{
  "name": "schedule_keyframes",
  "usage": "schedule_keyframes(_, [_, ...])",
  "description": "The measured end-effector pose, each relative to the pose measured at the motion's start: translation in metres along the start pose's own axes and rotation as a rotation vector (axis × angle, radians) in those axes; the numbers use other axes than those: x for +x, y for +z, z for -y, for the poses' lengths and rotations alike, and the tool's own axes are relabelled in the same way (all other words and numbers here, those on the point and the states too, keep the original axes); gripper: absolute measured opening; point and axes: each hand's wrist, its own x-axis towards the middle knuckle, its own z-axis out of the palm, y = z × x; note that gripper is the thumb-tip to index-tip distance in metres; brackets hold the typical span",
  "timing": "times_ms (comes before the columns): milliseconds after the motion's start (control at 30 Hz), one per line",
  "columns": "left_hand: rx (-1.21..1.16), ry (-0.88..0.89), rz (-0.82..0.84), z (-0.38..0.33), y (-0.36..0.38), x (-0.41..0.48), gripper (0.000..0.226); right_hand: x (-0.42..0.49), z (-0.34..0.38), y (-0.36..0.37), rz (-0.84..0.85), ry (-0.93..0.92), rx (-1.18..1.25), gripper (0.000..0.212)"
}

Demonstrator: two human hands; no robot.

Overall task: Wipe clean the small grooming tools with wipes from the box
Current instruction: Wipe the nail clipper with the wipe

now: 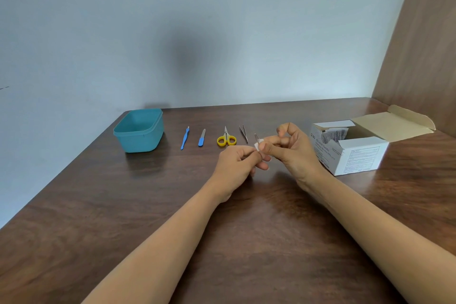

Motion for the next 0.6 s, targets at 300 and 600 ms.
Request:
schedule_keyframes(300, [-0.188,-0.061,0.212,-0.002,-0.011,0.002,0.023,0.0,0.003,-0.001,0.069,-0.09,-0.081,0.043])
schedule_keyframes(600, [-0.069,-0.025,0.148,-0.002,-0.008,0.001,0.023,-0.003,0.007,0.003,0.004,-0.091,-0.072,0.055])
